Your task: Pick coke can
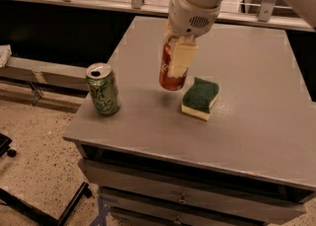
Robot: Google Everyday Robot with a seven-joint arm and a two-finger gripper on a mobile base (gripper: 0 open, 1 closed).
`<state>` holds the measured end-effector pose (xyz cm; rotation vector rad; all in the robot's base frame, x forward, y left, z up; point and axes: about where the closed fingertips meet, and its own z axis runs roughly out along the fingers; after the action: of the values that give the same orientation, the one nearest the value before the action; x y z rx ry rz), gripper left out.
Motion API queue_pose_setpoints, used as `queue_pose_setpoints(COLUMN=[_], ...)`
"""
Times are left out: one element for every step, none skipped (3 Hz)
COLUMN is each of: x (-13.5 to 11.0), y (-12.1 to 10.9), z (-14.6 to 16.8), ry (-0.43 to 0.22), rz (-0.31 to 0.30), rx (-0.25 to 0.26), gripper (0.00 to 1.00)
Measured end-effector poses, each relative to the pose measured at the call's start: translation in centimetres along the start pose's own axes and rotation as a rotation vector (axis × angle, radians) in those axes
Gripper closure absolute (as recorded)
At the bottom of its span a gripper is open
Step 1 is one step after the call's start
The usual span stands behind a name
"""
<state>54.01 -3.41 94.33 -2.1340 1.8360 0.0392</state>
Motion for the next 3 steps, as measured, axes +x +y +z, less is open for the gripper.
queue_pose_setpoints(x=[1.1,2.7,4.1], y=[1.9,3.5,4.9], z=[-3.1,-5.9,-8.2], ry=[-0.026,-0.065,-0.115], rz=[0.000,0.017,0.034], rx=[0.047,0.090,0.124], gripper=[1.00,1.00,1.00])
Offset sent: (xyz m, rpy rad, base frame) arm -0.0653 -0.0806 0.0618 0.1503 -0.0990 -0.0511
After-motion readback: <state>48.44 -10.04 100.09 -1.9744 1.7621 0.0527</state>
